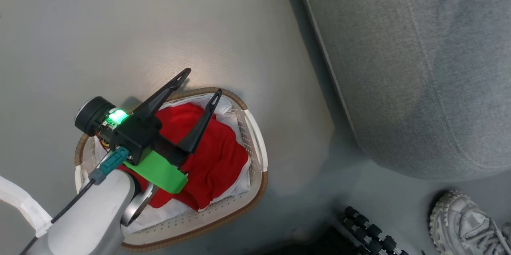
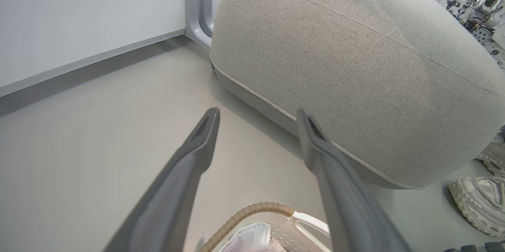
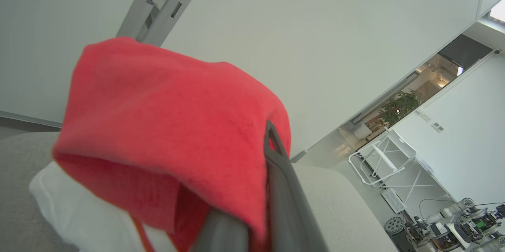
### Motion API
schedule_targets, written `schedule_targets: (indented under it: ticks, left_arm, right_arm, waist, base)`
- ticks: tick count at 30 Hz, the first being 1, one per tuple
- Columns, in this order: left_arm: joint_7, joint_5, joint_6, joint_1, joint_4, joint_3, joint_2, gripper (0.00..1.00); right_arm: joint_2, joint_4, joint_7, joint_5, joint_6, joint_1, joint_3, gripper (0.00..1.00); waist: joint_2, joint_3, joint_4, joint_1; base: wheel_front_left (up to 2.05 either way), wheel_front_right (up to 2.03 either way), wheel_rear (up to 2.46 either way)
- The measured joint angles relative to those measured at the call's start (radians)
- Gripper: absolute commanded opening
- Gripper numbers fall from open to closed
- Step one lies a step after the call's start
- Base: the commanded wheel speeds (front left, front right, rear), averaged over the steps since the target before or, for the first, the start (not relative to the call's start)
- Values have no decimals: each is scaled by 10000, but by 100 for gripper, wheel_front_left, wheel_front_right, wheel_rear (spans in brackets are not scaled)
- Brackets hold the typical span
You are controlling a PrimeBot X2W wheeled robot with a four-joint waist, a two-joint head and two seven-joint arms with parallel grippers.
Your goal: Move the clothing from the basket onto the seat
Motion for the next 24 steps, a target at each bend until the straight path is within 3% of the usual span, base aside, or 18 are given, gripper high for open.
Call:
schedule_targets:
  ticks: [4, 5, 7, 11, 17, 24]
  left_arm:
    - [0, -52, 0, 0, 132, 134, 10, 100]
    - [0, -67, 0, 0, 142, 163, 12, 100]
    - [0, -69, 0, 9, 203, 267, 6, 100]
    - [0, -69, 0, 112, 366, 639, -50, 100]
    - [0, 25, 0, 447, 639, 1081, -242, 100]
    - [0, 207, 0, 1067, 1064, 1981, -704, 100]
  right_arm:
    - [477, -21, 17, -364, 0, 941, -1243, 0]
    - [575, 0, -40, -433, 0, 1185, -1425, 20]
    - [863, 98, -322, -485, 0, 1719, -1818, 100]
    - [1354, 399, -949, -504, 0, 2460, -2136, 100]
    - [1684, 522, -1275, -190, 0, 3499, -1718, 100]
    - [1848, -458, -1300, 1172, 0, 4906, -234, 100]
  waist:
    - [0, 330, 373, 0]
    - [0, 376, 438, 0]
    - [0, 434, 568, 0]
    - [0, 295, 620, -1]
    - [0, -261, 511, -1]
    - [0, -1235, 401, -2]
  base:
    - [0, 0, 0]
    - [0, 0, 0]
    - [0, 0, 0]
    - [0, 0, 0]
    - [0, 0, 0]
    - [0, 0, 0]
